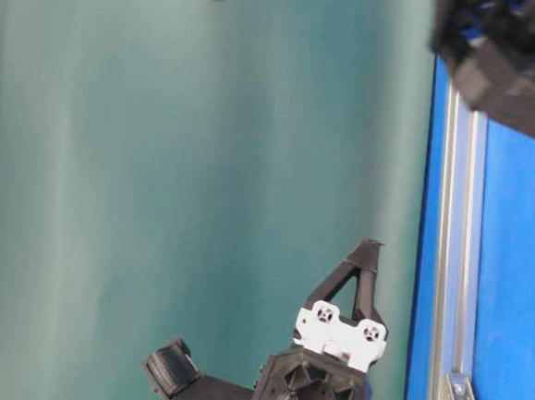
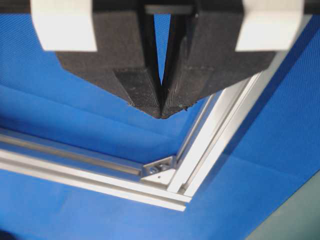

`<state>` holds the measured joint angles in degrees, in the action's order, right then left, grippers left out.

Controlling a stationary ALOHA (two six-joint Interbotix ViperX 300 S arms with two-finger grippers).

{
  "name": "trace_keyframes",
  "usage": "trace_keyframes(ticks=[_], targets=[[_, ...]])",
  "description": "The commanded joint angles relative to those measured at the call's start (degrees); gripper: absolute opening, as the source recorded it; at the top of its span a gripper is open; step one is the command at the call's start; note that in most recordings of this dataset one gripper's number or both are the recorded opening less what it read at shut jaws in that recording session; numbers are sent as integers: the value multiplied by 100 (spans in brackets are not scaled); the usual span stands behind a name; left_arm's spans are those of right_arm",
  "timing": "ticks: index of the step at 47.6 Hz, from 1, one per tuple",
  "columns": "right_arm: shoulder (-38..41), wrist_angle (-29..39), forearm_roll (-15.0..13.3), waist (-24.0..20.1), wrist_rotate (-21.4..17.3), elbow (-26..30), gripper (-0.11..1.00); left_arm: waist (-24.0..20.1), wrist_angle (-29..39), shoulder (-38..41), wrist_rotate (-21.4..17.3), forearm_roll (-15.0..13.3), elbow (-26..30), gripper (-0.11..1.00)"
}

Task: Insert the wire through the string loop located in the center.
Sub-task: 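Move the right gripper down onto the black USB cable near its plug, then close the right gripper on the cable just behind the USB plug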

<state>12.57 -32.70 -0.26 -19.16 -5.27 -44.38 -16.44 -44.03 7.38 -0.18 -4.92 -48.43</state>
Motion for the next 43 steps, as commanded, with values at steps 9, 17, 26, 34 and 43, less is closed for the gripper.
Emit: trace_keyframes(ticks=[9, 17, 26, 34, 43], targets=[[299, 0, 360, -70, -9, 158, 77, -9, -18, -185, 0, 9, 26, 0], [448, 0, 413, -70, -9, 202, 76, -18, -18, -193, 0, 18, 18, 0], [475, -18, 422, -70, -9, 202, 76, -9, -18, -211, 9, 18, 18, 0], [466, -26, 413, -70, -9, 202, 70, 9, -18, -229, 0, 18, 9, 0], [466, 0, 422, -70, 0, 193, 24, 9, -18, -246, 9, 18, 0, 0]])
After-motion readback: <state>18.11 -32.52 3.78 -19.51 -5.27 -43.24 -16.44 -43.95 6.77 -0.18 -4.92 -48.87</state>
